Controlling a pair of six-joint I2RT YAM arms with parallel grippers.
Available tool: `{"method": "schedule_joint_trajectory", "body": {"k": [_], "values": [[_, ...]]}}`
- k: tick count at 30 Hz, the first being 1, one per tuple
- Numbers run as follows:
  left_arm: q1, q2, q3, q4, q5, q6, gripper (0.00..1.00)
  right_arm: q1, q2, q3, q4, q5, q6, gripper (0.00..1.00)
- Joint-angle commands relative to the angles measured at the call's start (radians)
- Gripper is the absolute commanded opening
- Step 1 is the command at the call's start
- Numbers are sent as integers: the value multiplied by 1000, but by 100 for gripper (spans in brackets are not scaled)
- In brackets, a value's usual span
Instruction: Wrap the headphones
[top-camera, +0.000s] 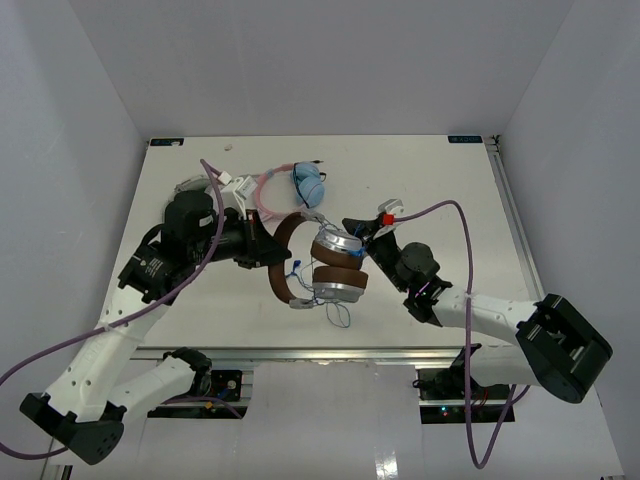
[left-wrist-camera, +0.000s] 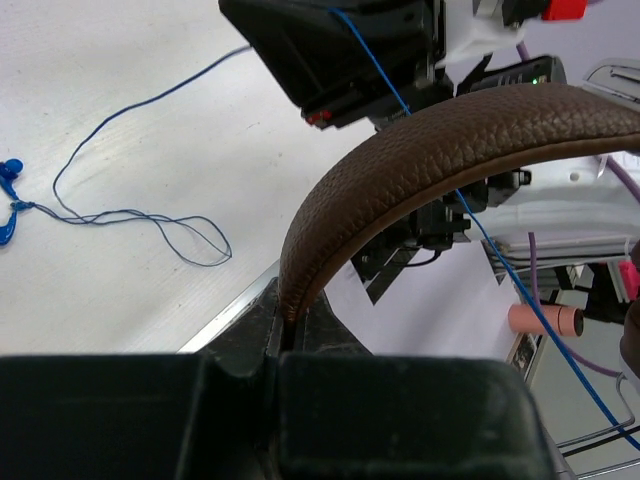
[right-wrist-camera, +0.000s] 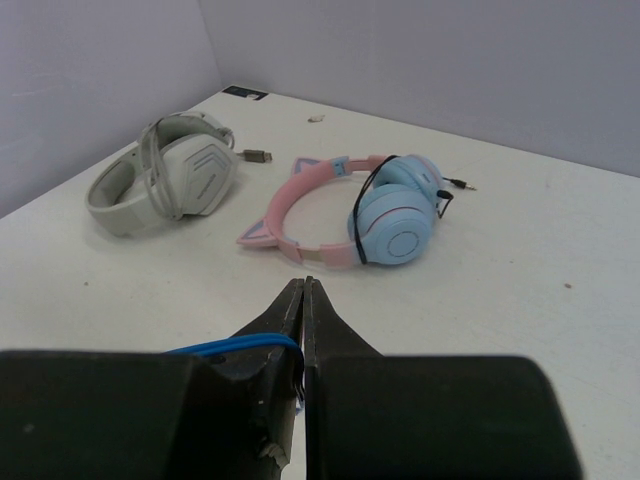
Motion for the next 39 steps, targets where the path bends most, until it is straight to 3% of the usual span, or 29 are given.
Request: {"method": "schedule_joint_trajectory", "body": {"k": [1,8,11,16,19,25,32,39], "values": [[1,-12,-14,13,85,94,0,-48,1,38,94,28,-29,8],[1,39,-59,-41,-5,224,0,-126,-21,123,0,-62,-53,8],[-7,67,-78,-52,-111,264,0,-151,-36,178,-84,-142,-89,8],[-53,161,-46,-83,-420,274,0,-239,-51,368,-479,-331,-91,8],[-79,244,-2,-99,-518,278,0,-257,-55,462,-683,-417,-148,8],[-155,410,67,-169,-921,258,0,-260,-21,621,-956,-512,-191,8],[-163,494,117,-220,-1149,170,0,-260,-14,666,-1070,-603,-154,8],[-155,622,268,-369,-1332,25,0,-251,-51,611,-1014,-824,-38,8]]}}
